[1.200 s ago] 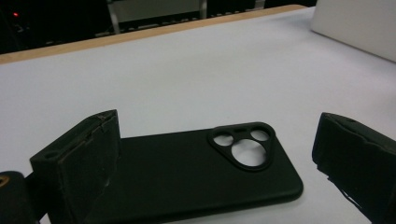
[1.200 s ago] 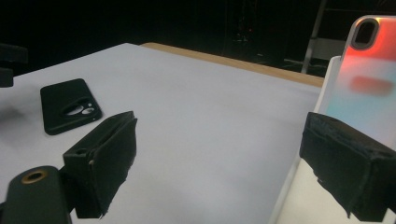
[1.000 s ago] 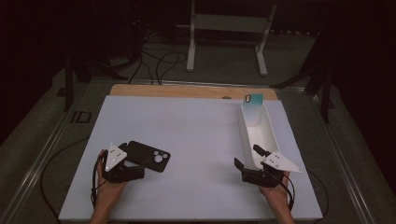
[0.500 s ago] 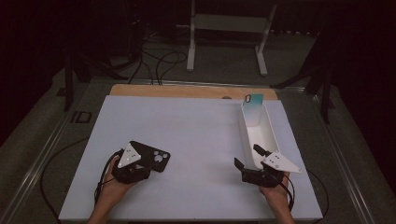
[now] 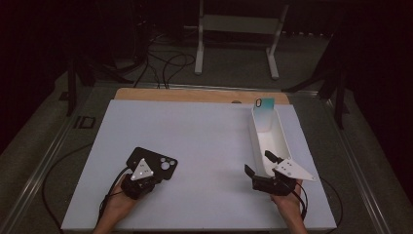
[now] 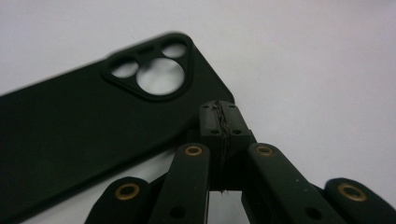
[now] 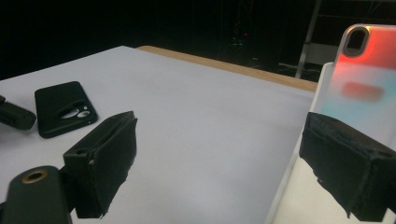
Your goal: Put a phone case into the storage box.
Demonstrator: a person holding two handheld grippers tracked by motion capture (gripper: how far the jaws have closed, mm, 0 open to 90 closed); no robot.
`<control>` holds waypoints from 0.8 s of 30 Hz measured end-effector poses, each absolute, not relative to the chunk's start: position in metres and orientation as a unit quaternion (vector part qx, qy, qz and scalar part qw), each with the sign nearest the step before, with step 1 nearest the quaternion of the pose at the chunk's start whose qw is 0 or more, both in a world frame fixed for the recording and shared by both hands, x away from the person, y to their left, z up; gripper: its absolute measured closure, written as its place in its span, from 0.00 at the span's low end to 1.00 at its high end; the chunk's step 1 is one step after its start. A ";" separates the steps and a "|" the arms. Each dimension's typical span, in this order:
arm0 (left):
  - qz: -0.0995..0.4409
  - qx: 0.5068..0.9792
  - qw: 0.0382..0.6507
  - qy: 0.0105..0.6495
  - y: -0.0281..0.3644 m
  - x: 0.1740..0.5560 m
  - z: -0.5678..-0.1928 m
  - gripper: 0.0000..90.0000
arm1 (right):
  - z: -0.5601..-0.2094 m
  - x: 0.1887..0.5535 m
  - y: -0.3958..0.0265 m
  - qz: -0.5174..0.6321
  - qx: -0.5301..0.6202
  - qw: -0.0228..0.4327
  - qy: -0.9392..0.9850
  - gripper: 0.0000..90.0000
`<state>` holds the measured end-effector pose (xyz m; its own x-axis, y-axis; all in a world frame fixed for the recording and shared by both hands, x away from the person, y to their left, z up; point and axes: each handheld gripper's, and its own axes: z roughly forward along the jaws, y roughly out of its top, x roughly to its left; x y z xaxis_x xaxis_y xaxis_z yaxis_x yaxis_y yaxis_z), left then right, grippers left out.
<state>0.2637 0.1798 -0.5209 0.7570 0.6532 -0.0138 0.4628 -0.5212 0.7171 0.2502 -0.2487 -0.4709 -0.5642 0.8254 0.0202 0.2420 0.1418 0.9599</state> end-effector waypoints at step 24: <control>0.192 0.825 0.321 0.423 0.156 0.342 -0.523 1.00 | -0.473 0.252 -0.247 0.533 0.378 0.269 0.708 0.12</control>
